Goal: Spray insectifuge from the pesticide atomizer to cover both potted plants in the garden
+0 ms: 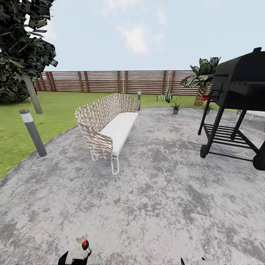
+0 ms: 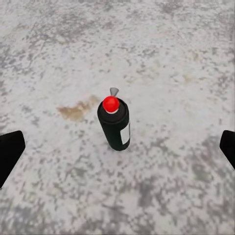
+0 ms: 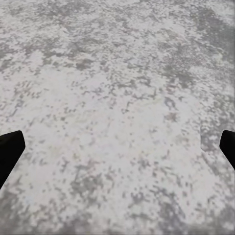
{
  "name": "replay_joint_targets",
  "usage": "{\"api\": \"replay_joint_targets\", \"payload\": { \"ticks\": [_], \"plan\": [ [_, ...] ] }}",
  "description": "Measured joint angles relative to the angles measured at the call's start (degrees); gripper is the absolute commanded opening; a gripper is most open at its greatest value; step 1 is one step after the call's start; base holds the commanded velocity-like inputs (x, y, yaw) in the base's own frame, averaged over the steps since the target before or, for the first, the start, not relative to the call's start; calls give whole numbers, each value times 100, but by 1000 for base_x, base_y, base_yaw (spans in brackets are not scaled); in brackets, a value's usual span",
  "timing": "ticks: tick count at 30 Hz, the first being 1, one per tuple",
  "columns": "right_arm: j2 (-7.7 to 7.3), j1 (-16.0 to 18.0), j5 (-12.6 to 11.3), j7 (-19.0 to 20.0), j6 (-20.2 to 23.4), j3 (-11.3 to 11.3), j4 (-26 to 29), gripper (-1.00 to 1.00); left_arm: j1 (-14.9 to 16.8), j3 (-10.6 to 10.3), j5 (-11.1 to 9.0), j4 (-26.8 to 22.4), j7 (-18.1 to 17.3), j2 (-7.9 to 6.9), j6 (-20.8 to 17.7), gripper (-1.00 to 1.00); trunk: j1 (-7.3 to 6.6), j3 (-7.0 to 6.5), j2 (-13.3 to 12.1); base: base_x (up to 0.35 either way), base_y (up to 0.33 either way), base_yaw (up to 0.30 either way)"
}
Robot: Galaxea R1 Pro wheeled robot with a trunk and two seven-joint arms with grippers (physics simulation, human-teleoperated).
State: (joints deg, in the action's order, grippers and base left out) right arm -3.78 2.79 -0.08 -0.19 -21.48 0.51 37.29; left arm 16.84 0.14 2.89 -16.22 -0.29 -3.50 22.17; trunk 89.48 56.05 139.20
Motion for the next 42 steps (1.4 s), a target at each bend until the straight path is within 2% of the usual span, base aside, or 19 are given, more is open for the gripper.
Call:
{"api": "replay_joint_targets", "payload": {
  "ticks": [10,26,34,42],
  "plan": [
    [0,0,8,0,3,-3,0,100,0,0,-1,-4,-3,0,14,100,220,180,401,0,0,-3],
    [0,0,8,-5,-5,-8,0,100,0,0,1,-7,-3,0,15,100,262,534,424,0,0,-1],
    [0,0,6,-5,-5,-8,1,100,1,0,-2,-6,-3,0,15,100,282,712,435,0,0,-181],
    [1,1,8,-6,-6,-9,0,100,1,0,-1,-7,-3,0,15,100,303,889,445,0,0,-19]
  ]
}}
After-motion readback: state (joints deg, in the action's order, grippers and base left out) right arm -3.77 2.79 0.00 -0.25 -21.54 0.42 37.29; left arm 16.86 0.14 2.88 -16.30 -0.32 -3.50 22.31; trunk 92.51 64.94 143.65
